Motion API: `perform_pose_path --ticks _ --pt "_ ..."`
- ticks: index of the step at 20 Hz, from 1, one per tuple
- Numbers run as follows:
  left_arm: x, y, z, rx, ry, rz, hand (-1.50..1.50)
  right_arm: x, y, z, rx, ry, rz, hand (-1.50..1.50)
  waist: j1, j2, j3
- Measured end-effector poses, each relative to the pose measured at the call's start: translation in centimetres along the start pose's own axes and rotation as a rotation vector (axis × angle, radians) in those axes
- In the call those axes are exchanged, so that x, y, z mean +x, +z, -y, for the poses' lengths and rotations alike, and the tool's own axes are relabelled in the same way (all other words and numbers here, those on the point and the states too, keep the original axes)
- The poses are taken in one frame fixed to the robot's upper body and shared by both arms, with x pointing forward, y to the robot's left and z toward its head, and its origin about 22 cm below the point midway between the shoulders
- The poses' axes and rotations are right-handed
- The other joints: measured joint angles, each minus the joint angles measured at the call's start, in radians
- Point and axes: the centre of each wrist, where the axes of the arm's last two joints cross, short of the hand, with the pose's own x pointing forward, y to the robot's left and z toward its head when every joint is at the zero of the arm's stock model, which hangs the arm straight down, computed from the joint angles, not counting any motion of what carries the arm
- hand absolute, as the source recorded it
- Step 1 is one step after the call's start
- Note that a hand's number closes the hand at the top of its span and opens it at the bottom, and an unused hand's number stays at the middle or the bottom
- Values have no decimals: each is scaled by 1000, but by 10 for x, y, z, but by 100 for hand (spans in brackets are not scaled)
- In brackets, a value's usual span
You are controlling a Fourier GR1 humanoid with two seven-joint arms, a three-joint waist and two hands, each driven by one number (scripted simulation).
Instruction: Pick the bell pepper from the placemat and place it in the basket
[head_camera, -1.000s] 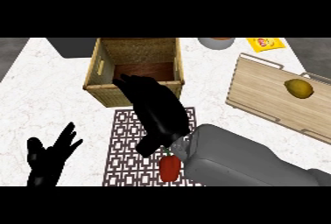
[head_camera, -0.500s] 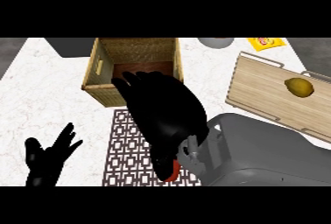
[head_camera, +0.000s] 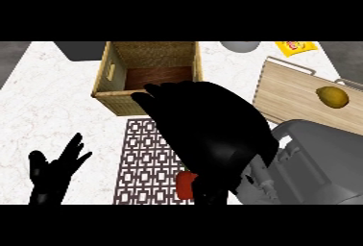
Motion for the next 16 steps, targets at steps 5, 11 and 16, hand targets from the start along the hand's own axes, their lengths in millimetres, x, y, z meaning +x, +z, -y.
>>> perform_pose_path --ticks 5,11,16 --pt "2 -1 3 -10 -5 5 0 -2 9 -9 27 -6 -2 -150 9 4 1" --pt "2 -3 3 -18 -6 18 0 -3 3 -39 42 -9 -5 -150 20 8 2" --pt "3 -5 4 -18 -9 18 0 -10 -9 -64 34 -9 -36 -150 26 11 3"
